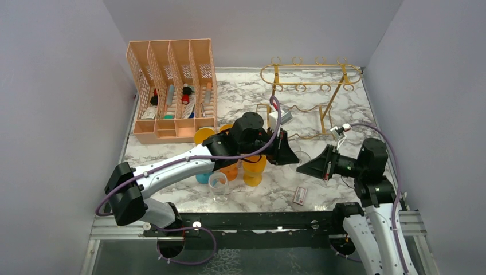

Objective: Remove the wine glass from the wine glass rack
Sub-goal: Place the wine glass at the center of the board.

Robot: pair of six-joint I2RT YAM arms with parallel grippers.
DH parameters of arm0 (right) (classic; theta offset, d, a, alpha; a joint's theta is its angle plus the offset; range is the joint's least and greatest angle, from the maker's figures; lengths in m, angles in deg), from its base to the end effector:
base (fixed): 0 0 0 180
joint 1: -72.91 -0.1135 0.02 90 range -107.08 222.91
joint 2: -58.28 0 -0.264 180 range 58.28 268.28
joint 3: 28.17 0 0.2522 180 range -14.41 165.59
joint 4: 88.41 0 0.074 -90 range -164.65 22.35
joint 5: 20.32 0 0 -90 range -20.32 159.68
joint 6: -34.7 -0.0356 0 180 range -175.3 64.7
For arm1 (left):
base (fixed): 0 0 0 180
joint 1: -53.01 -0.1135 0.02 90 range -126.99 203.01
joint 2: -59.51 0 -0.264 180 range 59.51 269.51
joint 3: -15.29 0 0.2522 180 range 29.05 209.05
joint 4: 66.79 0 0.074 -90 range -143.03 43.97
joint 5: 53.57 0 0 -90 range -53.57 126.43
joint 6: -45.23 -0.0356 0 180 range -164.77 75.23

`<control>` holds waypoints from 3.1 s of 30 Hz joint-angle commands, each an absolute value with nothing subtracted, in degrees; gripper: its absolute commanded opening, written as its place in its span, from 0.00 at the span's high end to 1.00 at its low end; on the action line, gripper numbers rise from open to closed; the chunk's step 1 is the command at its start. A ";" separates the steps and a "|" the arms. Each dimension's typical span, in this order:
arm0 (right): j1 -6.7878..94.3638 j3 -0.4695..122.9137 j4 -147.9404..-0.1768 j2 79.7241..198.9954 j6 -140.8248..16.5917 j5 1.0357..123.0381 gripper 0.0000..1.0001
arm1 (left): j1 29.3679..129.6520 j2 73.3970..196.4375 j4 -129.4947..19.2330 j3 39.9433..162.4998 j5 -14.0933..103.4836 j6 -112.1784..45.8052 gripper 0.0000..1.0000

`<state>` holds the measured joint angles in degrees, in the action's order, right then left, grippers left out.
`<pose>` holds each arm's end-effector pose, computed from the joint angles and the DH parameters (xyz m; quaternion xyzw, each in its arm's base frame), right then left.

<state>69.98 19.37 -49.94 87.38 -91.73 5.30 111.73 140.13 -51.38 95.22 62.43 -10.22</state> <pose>0.1108 0.0378 0.2910 -0.0927 0.7520 0.5744 0.3099 0.1585 -0.2910 0.3415 0.2953 0.7331 -0.5492 0.2715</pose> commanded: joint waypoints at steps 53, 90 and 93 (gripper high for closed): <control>69.84 23.78 -43.88 65.87 -57.10 -18.70 0.99 | 94.49 136.46 -68.68 92.68 95.71 0.07 0.15; 69.88 15.49 -53.24 77.58 -83.80 19.93 0.61 | 96.32 130.55 -58.71 94.36 104.34 -14.34 1.00; 69.84 15.51 -52.52 76.95 -84.70 20.46 0.57 | 96.17 130.43 -55.86 95.14 103.13 -15.96 1.00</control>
